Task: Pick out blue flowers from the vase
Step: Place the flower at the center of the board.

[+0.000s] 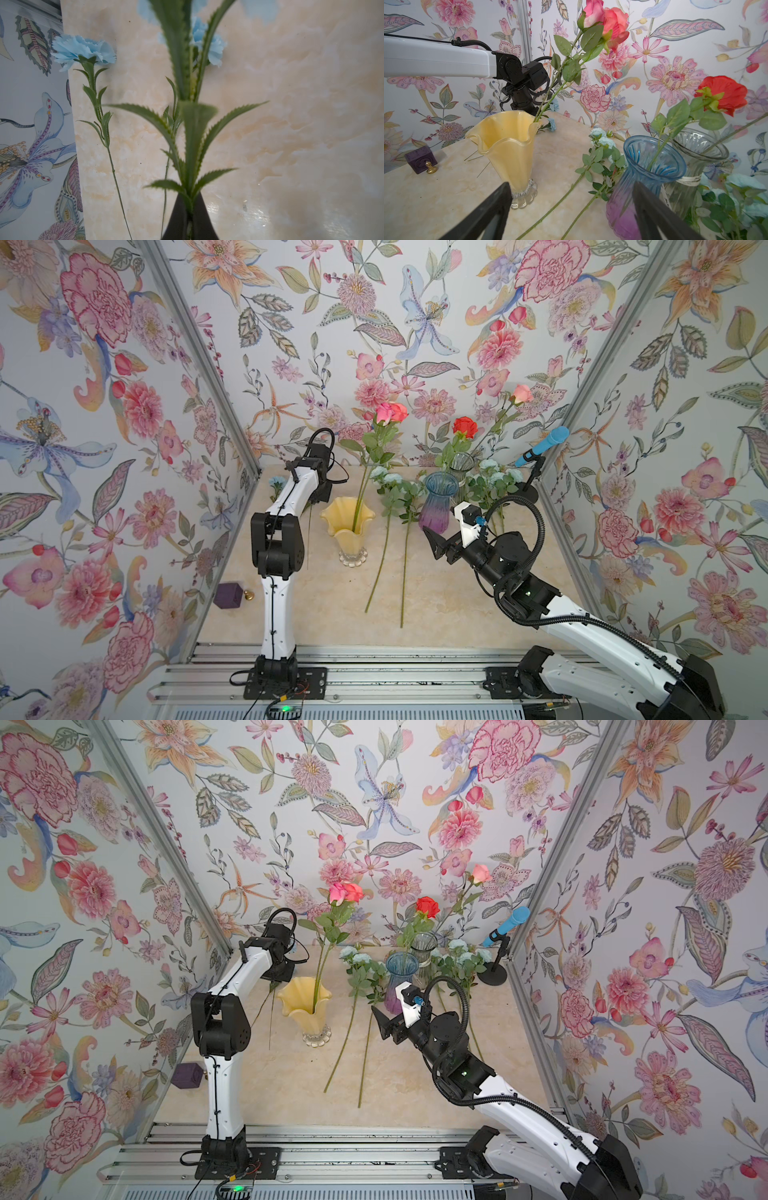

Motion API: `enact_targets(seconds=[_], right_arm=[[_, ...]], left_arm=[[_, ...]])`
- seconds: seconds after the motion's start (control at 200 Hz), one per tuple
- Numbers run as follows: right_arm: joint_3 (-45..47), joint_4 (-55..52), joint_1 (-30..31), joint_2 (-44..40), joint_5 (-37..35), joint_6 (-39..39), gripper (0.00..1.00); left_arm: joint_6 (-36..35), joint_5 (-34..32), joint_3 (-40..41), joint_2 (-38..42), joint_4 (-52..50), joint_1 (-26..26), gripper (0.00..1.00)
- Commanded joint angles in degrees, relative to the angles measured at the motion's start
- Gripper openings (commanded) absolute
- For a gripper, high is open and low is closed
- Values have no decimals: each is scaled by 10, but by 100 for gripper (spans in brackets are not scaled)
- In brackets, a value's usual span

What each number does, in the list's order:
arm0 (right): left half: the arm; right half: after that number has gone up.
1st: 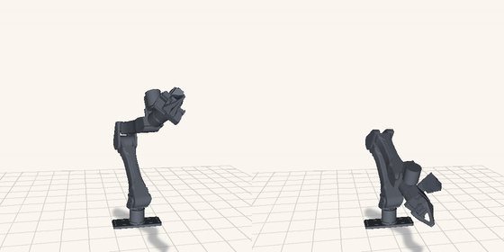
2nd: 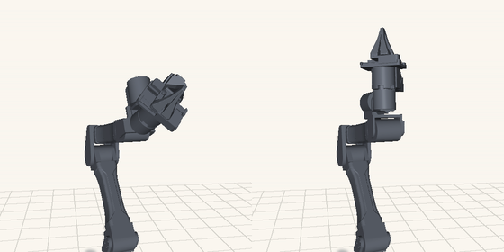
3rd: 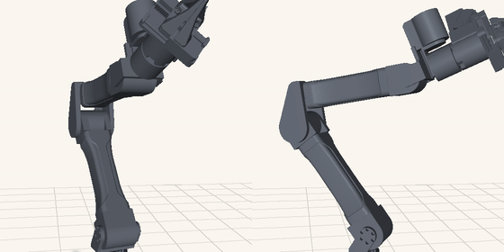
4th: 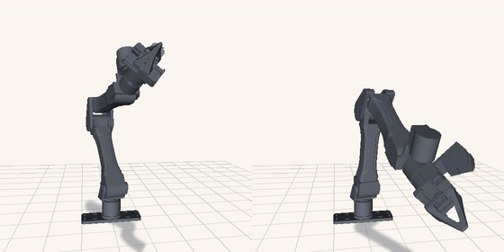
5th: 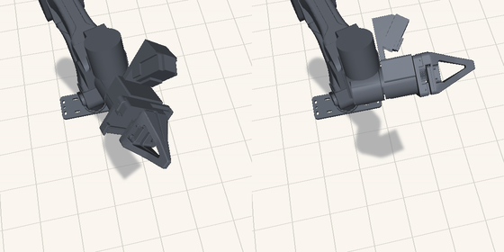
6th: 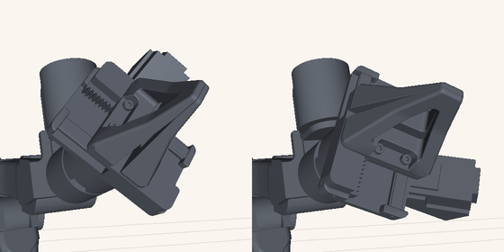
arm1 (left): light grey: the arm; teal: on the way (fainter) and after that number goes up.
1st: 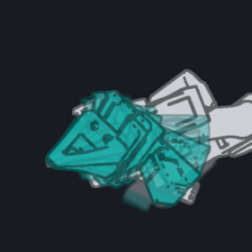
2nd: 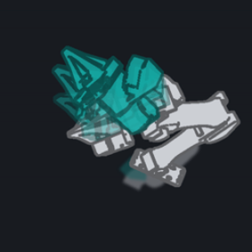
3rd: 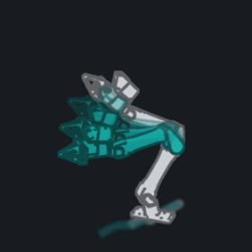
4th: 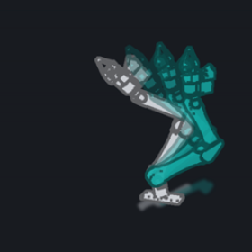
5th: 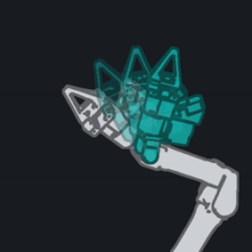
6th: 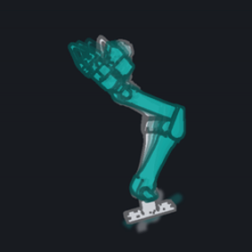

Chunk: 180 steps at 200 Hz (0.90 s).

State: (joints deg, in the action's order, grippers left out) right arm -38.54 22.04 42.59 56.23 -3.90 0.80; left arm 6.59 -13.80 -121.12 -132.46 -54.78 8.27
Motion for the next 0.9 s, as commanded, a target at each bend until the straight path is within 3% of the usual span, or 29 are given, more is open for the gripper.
enact_targets(seconds=[0.0, 0.29, 0.37, 0.495, 0.62, 0.771, 0.896], right_arm=[[-7, 11, -5, 3, 12, -15, 92], [-3, 15, -14, 3, 18, -22, 92], [-3, 16, -15, 4, 20, -24, 92], [-3, 17, -16, 7, 21, -24, 92], [-2, 17, -17, 8, 21, -24, 92], [0, 20, -19, 9, 22, -24, 92], [0, 20, -19, 15, 21, -22, 92]], left_arm=[[-33, -58, 8, -32, -18, 15, 0], [-36, -110, 64, -57, -1, 24, 7], [-39, -114, 89, -49, 23, 23, 18], [-39, -123, 84, -52, 32, 22, 27], [-26, -133, 71, -34, 38, 23, 51], [1, -119, 108, 59, 93, 22, 69], [26, -91, 156, 148, 141, 13, 77]])
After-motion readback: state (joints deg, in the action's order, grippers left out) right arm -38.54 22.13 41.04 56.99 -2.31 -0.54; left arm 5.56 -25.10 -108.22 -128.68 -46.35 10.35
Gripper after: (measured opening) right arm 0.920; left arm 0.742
